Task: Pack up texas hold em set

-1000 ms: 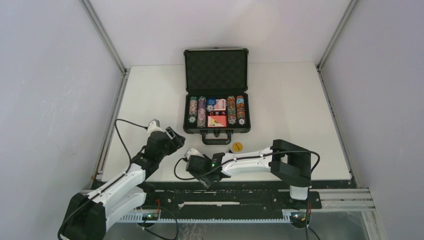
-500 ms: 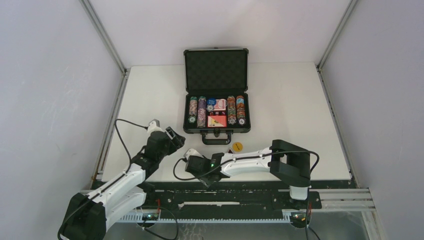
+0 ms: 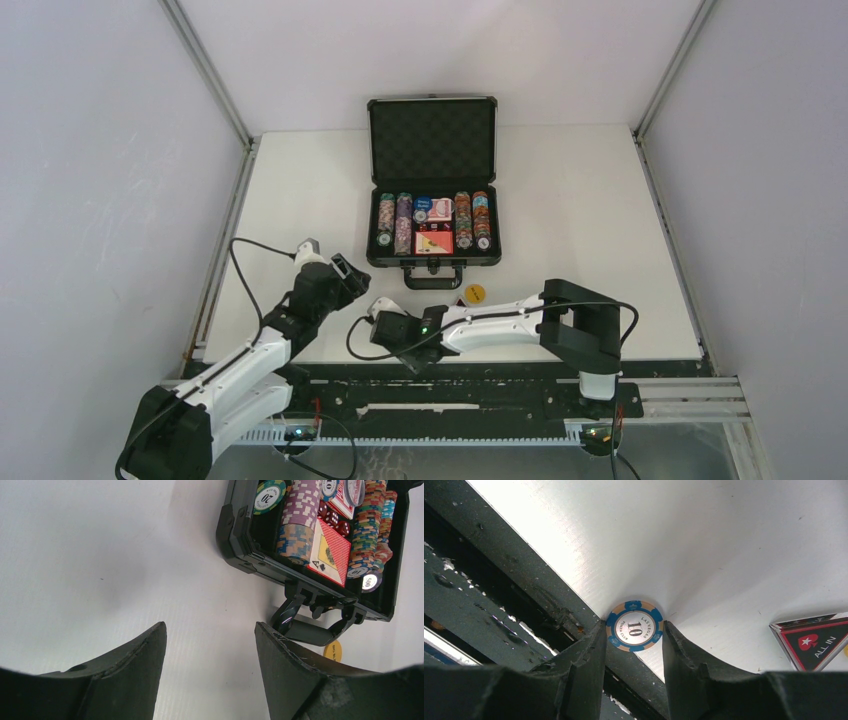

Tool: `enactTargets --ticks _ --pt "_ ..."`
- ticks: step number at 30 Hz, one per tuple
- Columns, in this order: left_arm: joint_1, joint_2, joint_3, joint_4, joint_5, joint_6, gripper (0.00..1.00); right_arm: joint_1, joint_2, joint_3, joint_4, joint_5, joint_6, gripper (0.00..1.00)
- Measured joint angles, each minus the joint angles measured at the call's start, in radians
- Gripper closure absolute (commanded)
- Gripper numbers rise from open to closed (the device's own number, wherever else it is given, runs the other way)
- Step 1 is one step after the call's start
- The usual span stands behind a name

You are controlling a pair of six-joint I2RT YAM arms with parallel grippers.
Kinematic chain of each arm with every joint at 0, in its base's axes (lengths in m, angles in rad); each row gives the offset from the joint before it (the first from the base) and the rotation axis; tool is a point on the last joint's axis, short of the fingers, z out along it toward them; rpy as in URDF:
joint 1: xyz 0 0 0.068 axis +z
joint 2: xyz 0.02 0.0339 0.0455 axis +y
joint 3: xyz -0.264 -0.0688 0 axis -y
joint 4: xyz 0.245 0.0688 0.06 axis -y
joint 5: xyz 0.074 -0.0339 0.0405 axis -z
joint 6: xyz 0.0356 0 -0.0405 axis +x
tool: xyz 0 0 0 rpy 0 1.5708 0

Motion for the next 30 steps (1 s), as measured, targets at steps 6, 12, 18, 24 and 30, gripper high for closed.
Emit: enactTargets --ticks 6,12,18,24,30 --pt "0.0 0.0 0.0 0.0 0.0 0.0 0.3 -0.008 0.0 0.002 -0.002 -0.009 -0.001 0.66" --pt "0.0 0.0 0.0 0.0 0.0 0.0 0.3 -0.019 -0.003 0.003 -0.003 -0.014 -0.002 0.66" --pt "0.0 0.0 0.0 0.0 0.0 0.0 0.3 -0.04 -0.011 0.003 -0.003 0.005 -0.005 0.66" --pt "0.0 0.0 0.0 0.0 0.003 0.0 0.31 -0.064 -0.013 0.003 -0.004 0.035 -0.009 0.66" --pt "-0.016 0.01 0.0 0.03 0.046 0.0 0.32 -0.085 -0.043 0.003 -0.003 0.047 -0.012 0.66"
